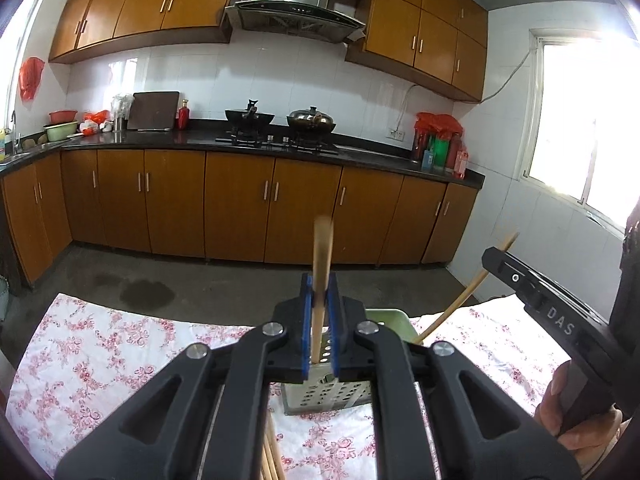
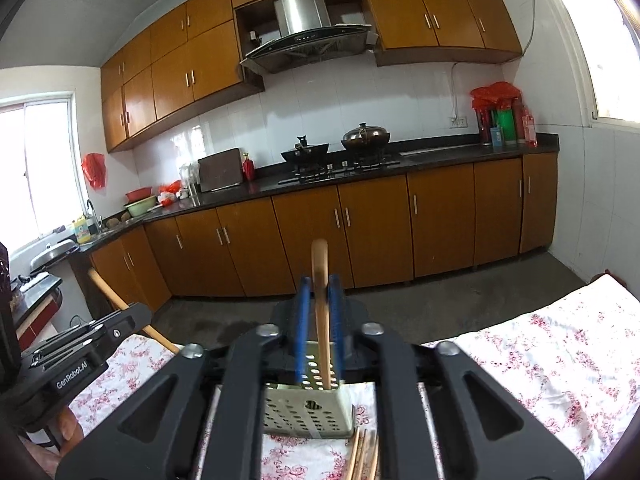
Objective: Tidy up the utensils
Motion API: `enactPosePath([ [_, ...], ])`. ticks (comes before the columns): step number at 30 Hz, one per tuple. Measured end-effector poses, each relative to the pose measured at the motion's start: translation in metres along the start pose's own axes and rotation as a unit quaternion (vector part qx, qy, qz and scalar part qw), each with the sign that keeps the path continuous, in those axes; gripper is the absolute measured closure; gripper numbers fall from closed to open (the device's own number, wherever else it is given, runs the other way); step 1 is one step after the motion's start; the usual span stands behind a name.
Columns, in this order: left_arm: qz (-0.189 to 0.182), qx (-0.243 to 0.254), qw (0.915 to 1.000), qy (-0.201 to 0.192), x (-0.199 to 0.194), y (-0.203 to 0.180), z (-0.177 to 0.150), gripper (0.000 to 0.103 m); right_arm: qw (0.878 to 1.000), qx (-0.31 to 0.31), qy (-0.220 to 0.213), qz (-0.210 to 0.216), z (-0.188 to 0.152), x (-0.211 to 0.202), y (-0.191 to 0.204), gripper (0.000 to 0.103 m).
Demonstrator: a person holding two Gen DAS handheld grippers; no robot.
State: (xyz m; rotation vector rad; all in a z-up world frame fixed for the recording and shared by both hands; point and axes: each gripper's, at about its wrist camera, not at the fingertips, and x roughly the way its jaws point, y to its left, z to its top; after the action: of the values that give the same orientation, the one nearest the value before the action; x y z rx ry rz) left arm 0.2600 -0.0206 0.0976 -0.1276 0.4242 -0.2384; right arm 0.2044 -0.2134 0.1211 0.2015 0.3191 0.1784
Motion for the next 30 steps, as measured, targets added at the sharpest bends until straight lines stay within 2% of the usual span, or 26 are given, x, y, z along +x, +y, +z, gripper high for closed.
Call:
enactPosePath([
  [2, 0.001, -0.004, 1.0000, -0.005, -0.007, 0.004, -0.001, 0.079, 1.000, -0.003, -0.008, -0.004, 0.001, -0.009, 0.003, 0.065],
  [7, 0.002, -0.022, 0.9992, -0.035, -0.044, 0.017, 0.002, 0.068, 1.000, 0.000, -0.017, -0.022, 0.003, -0.039, -0.007, 0.065],
  [10, 0.013, -0.040, 0.9980, -0.047, -0.072, 0.032, -0.005, 0.063, 0.999, 0.007, -0.003, -0.047, -0.009, -0.057, -0.022, 0.065],
  [12, 0.030, -0.049, 0.9975, -0.043, -0.085, 0.042, -0.016, 0.062, 0.997, 0.016, 0.030, -0.071, -0.032, -0.062, -0.037, 0.065],
  [14, 0.049, -0.053, 0.9970, -0.026, -0.091, 0.053, -0.032, 0.062, 0.993, 0.025, 0.084, -0.075, -0.061, -0.054, -0.048, 0.065],
  [15, 0.065, -0.052, 0.9965, -0.010, -0.092, 0.059, -0.045, 0.062, 0.990, 0.027, 0.115, -0.072, -0.077, -0.048, -0.052, 0.071],
  [16, 0.079, -0.050, 0.9956, 0.010, -0.089, 0.063, -0.060, 0.062, 0.985, 0.030, 0.158, -0.065, -0.102, -0.039, -0.055, 0.075],
  [17, 0.087, -0.049, 0.9945, 0.033, -0.085, 0.068, -0.076, 0.062, 0.981, 0.031, 0.183, -0.060, -0.116, -0.034, -0.055, 0.081],
  [18, 0.091, -0.048, 0.9934, 0.052, -0.081, 0.071, -0.089, 0.062, 0.973, 0.033, 0.221, -0.052, -0.139, -0.028, -0.055, 0.083],
  [20, 0.095, -0.051, 0.9896, 0.095, -0.073, 0.076, -0.120, 0.062, 0.965, 0.033, 0.257, -0.040, -0.168, -0.023, -0.050, 0.083],
  [26, 0.078, -0.049, 0.9818, 0.166, -0.062, 0.074, -0.179, 0.066, 0.955, 0.019, 0.294, -0.037, -0.199, -0.012, -0.032, 0.083],
  [28, 0.070, -0.044, 0.9801, 0.180, -0.058, 0.070, -0.190, 0.069, 0.954, 0.008, 0.296, -0.048, -0.203, -0.007, -0.031, 0.088],
  [29, 0.067, -0.042, 0.9794, 0.186, -0.055, 0.069, -0.192, 0.071, 0.954, 0.003, 0.296, -0.055, -0.202, -0.007, -0.033, 0.095],
  [30, 0.062, -0.039, 0.9785, 0.193, -0.053, 0.067, -0.197, 0.072, 0.954, -0.001, 0.293, -0.067, -0.201, -0.006, -0.035, 0.095],
])
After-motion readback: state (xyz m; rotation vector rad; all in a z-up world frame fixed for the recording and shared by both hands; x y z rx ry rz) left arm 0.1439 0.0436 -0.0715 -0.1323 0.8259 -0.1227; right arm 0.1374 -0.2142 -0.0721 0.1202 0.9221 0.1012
